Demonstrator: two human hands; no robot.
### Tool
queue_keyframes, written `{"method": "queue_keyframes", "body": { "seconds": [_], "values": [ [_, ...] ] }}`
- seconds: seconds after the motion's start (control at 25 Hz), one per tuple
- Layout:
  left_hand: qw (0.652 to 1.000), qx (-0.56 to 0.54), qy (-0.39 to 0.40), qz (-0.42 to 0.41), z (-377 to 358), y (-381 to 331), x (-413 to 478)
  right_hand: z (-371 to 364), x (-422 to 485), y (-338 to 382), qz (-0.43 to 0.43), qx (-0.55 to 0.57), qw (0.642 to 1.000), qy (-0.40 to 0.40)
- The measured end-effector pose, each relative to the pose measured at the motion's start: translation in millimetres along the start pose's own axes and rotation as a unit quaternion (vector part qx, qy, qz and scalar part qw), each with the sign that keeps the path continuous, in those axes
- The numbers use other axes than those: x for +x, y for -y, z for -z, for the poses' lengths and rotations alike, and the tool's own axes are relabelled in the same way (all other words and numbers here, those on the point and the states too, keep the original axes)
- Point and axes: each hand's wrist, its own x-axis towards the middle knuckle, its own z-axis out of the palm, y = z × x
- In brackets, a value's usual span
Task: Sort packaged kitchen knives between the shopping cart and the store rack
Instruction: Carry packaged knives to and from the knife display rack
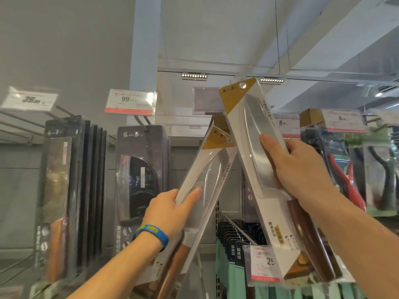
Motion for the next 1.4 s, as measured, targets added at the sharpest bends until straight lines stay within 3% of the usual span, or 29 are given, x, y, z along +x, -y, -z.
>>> {"method": "queue_keyframes", "body": {
  "seconds": [0.24,0.4,0.72,0.92,1.08,1.4],
  "values": [
    [1.0,-0.015,-0.003,-0.005,3,-2,1,6,-2,-5,-0.007,-0.008,1.0,-0.005],
    [0.993,-0.106,-0.041,0.031,12,6,0,6,-2,-5,-0.019,0.003,1.0,0.011],
    [0.996,-0.083,-0.017,0.033,23,8,-2,0,-5,1,-0.029,0.015,0.999,0.019],
    [1.0,0.006,0.013,0.013,13,-15,-1,4,-7,3,-0.034,0.016,0.999,0.024],
    [0.999,-0.007,0.03,0.027,4,-18,-7,6,-8,6,-0.028,0.021,0.999,0.019],
    [0.998,-0.049,-0.013,0.037,3,-17,-14,6,-14,4,-0.037,0.033,0.998,0.026]
  ]
}}
